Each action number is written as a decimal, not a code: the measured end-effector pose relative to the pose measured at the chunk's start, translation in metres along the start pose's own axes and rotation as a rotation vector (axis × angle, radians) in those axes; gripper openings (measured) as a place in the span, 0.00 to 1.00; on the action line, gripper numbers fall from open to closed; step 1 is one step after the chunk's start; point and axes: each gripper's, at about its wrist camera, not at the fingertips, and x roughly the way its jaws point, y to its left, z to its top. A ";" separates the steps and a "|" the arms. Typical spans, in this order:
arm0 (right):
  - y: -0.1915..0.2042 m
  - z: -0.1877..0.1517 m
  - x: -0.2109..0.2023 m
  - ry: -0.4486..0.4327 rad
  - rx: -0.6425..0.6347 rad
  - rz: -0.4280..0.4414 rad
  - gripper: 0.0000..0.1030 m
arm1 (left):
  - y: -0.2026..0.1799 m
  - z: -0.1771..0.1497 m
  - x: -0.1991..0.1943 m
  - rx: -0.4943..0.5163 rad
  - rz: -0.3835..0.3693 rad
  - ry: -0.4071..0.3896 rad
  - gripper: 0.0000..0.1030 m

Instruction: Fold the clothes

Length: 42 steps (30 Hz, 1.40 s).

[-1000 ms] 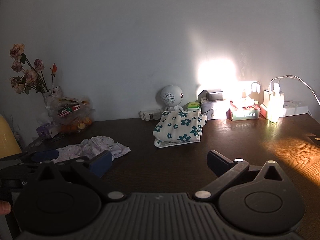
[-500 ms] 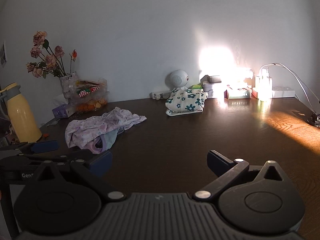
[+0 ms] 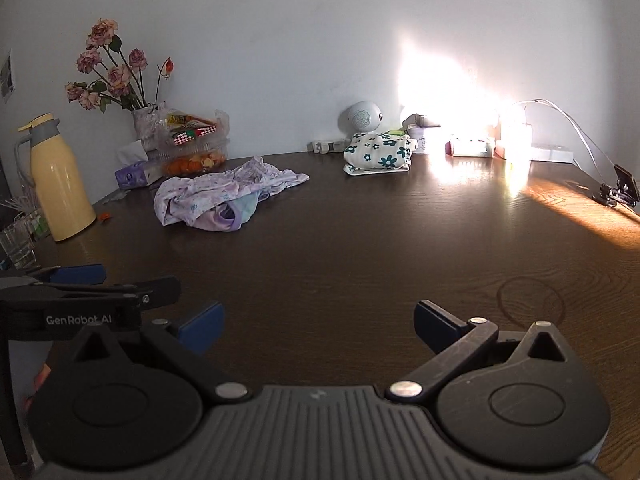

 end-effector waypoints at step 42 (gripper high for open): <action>0.015 -0.017 -0.005 0.049 0.006 0.024 1.00 | 0.010 -0.011 -0.013 -0.001 0.034 -0.004 1.00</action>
